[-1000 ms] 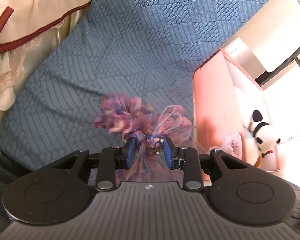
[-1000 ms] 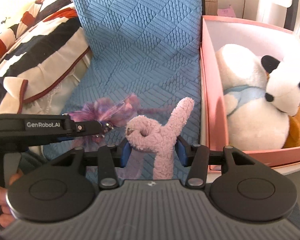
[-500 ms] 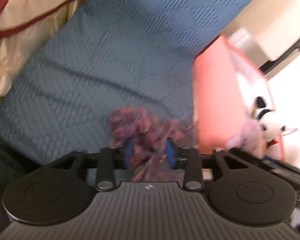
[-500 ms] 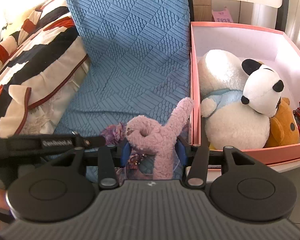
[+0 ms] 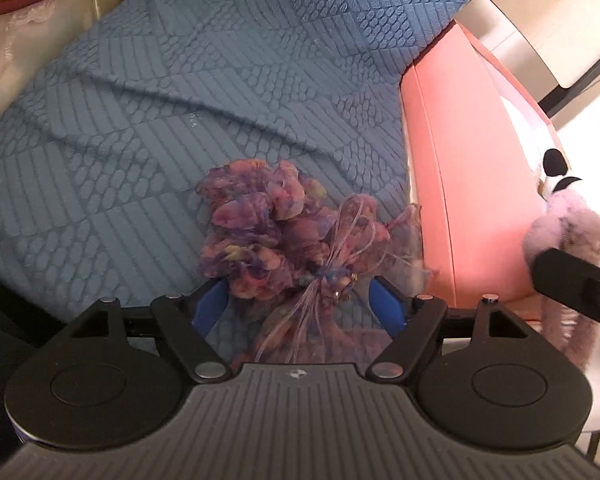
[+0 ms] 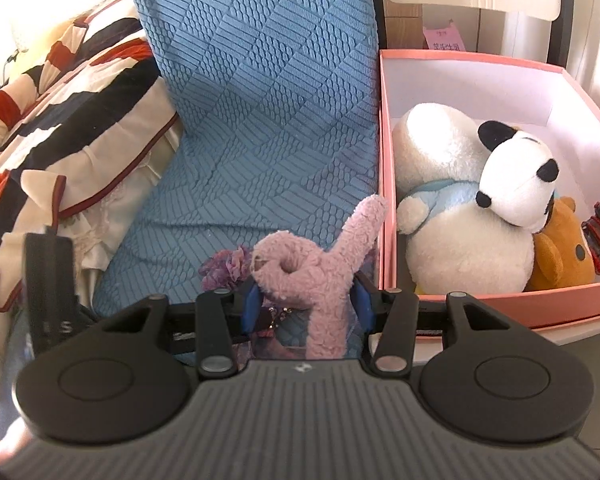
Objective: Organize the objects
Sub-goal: 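Lift the scrunchie with the left tool while the right tool lifts the pink clip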
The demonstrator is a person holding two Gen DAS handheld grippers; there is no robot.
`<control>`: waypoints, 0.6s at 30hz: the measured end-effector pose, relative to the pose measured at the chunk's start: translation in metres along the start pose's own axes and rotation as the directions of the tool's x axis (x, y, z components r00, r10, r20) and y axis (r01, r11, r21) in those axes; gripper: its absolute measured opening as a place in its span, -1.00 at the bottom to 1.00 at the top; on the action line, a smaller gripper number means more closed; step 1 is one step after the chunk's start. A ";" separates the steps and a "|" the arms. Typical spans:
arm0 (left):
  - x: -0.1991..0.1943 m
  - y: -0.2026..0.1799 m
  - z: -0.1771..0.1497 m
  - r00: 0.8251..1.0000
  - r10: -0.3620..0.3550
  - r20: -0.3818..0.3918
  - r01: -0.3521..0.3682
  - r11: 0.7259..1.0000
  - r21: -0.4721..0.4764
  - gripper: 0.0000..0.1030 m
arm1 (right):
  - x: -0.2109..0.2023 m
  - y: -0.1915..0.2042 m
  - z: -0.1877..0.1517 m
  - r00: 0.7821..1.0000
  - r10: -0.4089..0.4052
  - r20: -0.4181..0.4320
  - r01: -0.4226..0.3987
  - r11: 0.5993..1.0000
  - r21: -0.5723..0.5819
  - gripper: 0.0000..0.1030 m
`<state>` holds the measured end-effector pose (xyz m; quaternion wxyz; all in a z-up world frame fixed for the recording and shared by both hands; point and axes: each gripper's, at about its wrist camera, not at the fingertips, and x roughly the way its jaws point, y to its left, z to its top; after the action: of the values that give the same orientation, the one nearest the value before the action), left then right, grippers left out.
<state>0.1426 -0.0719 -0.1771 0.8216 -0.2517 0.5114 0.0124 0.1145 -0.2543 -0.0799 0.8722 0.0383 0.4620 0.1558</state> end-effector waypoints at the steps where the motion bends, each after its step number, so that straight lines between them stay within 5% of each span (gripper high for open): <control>1: 0.003 -0.001 0.000 1.000 0.006 0.001 -0.006 1.000 0.000 0.57 | -0.001 -0.001 0.000 1.000 -0.003 0.004 0.003 1.000 -0.003 -0.02; 5: 0.010 -0.006 -0.002 0.999 0.025 0.027 -0.025 1.000 0.004 0.58 | -0.002 -0.004 0.001 1.000 -0.012 0.006 0.012 1.000 -0.004 -0.02; 8: 0.014 -0.017 -0.004 0.994 0.100 0.049 -0.104 0.992 0.076 0.50 | -0.002 -0.007 0.002 1.000 -0.012 0.003 0.012 1.000 -0.004 -0.02; 11: 0.013 -0.017 -0.004 0.988 0.138 0.073 -0.145 0.985 0.092 0.21 | -0.002 -0.011 0.002 1.000 -0.012 0.000 0.012 1.000 -0.003 -0.03; 15: 0.008 -0.007 -0.001 0.996 0.076 0.057 -0.076 0.997 0.013 -0.30 | -0.002 -0.015 0.002 1.000 -0.007 -0.004 0.007 1.000 0.008 -0.03; 18: 0.003 -0.008 0.001 0.996 0.068 0.061 -0.068 0.998 0.003 -0.48 | -0.005 -0.016 0.003 1.000 -0.001 -0.006 0.002 1.000 0.011 -0.03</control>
<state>0.1468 -0.0790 -0.1758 0.8364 -0.2315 0.4946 0.0468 0.1184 -0.2706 -0.0777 0.8708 0.0423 0.4654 0.1527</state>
